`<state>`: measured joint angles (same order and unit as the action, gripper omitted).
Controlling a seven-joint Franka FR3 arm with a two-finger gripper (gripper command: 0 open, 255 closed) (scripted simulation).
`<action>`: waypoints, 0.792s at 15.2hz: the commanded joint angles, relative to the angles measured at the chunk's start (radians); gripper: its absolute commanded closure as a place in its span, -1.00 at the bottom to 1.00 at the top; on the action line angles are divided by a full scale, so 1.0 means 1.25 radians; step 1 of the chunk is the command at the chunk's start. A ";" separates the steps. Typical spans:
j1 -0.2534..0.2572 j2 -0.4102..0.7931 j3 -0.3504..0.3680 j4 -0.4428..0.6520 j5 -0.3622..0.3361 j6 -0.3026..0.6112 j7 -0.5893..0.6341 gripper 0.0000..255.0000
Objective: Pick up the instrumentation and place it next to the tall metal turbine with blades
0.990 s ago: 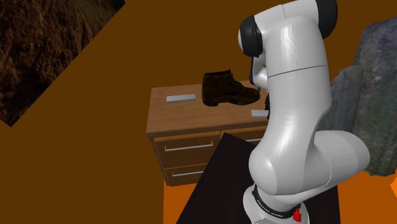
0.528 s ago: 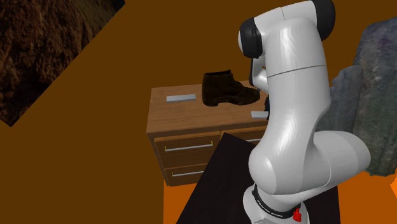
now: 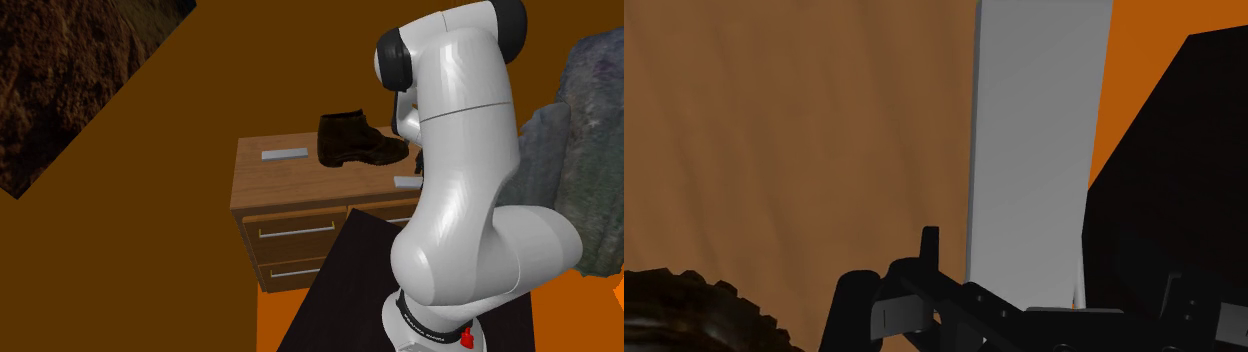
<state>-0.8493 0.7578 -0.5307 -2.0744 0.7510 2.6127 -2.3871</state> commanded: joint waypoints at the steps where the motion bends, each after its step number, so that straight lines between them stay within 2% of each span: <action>1: 0.015 -0.023 -0.019 -0.011 -0.016 -0.014 0.011 -1.00; 4: 0.057 -0.087 -0.074 -0.036 -0.066 -0.055 0.044 -1.00; 12: 0.057 -0.087 -0.074 -0.036 -0.066 -0.055 0.044 -1.00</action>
